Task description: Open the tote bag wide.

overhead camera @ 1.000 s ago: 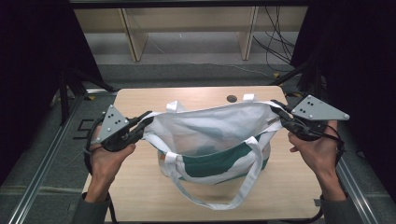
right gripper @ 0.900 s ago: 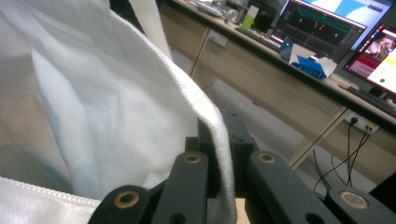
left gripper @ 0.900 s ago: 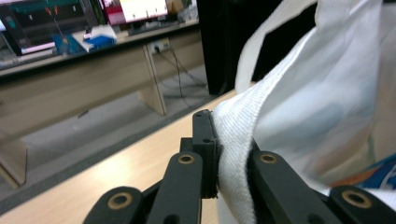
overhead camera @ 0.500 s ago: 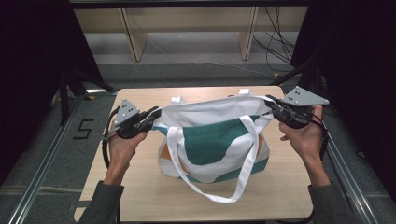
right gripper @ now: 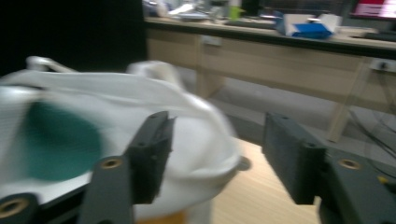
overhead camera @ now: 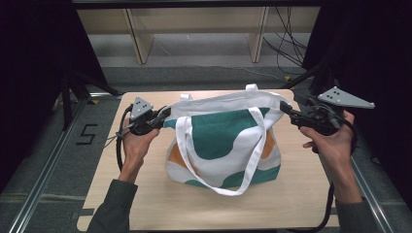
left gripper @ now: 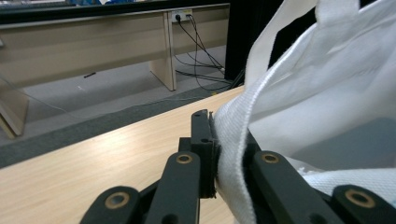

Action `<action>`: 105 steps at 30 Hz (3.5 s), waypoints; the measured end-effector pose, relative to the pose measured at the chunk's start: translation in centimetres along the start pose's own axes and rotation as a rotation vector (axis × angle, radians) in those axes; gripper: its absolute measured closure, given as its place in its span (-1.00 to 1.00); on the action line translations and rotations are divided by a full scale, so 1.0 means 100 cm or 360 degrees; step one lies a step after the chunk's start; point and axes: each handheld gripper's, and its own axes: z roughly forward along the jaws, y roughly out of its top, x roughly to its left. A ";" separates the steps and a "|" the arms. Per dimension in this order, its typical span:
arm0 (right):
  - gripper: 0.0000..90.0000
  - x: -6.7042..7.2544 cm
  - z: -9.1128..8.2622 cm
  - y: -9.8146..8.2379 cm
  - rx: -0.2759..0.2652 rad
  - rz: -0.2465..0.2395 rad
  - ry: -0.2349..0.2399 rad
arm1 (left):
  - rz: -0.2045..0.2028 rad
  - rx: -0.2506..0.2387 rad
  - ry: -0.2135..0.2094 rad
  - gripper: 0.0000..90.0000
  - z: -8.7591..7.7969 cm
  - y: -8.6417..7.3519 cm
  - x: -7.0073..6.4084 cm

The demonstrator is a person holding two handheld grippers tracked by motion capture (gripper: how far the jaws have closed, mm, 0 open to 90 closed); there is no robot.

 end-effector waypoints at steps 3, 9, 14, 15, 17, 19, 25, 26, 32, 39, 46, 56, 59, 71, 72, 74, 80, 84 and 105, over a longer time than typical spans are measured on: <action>0.01 0.016 -0.016 0.000 0.0025 -0.0032 0.0095 | -0.0006 -0.0006 -0.0038 0.83 0.001 -0.001 0.005; -0.06 0.050 -0.026 -0.021 0.0150 -0.0052 0.0284 | -0.0061 -0.0008 -0.0041 0.81 0.003 -0.006 0.008; -0.12 0.065 0.001 -0.040 0.0270 -0.0048 0.0289 | -0.0041 -0.0032 -0.0059 0.82 0.003 -0.006 0.007; -0.13 0.065 0.008 -0.043 0.0290 -0.0045 0.0345 | -0.0053 -0.0033 -0.0058 0.82 0.003 -0.006 0.007; 0.06 0.069 0.018 -0.048 0.0343 -0.0034 0.0381 | -0.0044 -0.0028 -0.0058 0.82 0.002 -0.006 0.006; 0.27 0.072 0.027 -0.051 0.0370 -0.0117 0.0319 | -0.0030 -0.0033 -0.0064 0.82 0.003 -0.005 0.007; 0.81 0.066 0.025 -0.053 0.0374 -0.0255 0.0310 | -0.0024 -0.0058 -0.0088 0.79 0.005 -0.008 0.007; 0.87 0.065 0.024 -0.055 0.0351 -0.0279 0.0305 | -0.0031 -0.0069 -0.0094 0.78 0.005 -0.008 0.008; 0.96 0.062 0.016 -0.062 0.0302 -0.0345 0.0328 | -0.0084 -0.0105 -0.0099 0.40 0.001 -0.007 0.012; 0.96 0.064 0.011 -0.064 0.0292 -0.0376 0.0327 | -0.0187 0.0036 0.0009 -0.18 -0.044 0.001 0.019; 0.96 0.066 0.012 -0.064 0.0299 -0.0387 0.0322 | -0.0135 0.0102 -0.0028 -0.23 -0.090 -0.007 -0.011; 0.96 0.065 0.011 -0.064 0.0303 -0.0409 0.0304 | -0.0148 0.0198 -0.0400 -0.34 -0.074 -0.029 -0.091; 0.96 0.066 0.010 -0.065 0.0296 -0.0411 0.0301 | -0.0147 0.0198 -0.0463 -0.36 -0.059 -0.033 -0.111; 0.96 0.068 0.004 -0.066 0.0294 -0.0429 0.0318 | 0.0240 0.0205 -0.0384 0.86 -0.042 -0.052 -0.125; 0.96 0.070 0.003 -0.068 0.0292 -0.0429 0.0307 | 0.0241 0.0220 -0.0392 0.88 -0.042 -0.054 -0.125; 0.96 0.071 -0.001 -0.070 0.0310 -0.0452 0.0321 | 0.0276 0.0231 -0.0406 0.89 -0.040 -0.062 -0.127; 0.97 0.081 -0.007 -0.086 0.0380 -0.0499 0.0363 | 0.0350 0.0313 -0.0383 0.96 -0.028 -0.089 -0.137; 0.97 0.085 0.000 -0.100 0.0484 -0.0537 0.0355 | 0.0373 0.0337 -0.0363 0.96 -0.018 -0.099 -0.139; 0.97 0.080 0.037 -0.158 0.0831 -0.0483 0.0420 | 0.0654 0.0570 -0.0307 0.96 0.009 -0.131 -0.138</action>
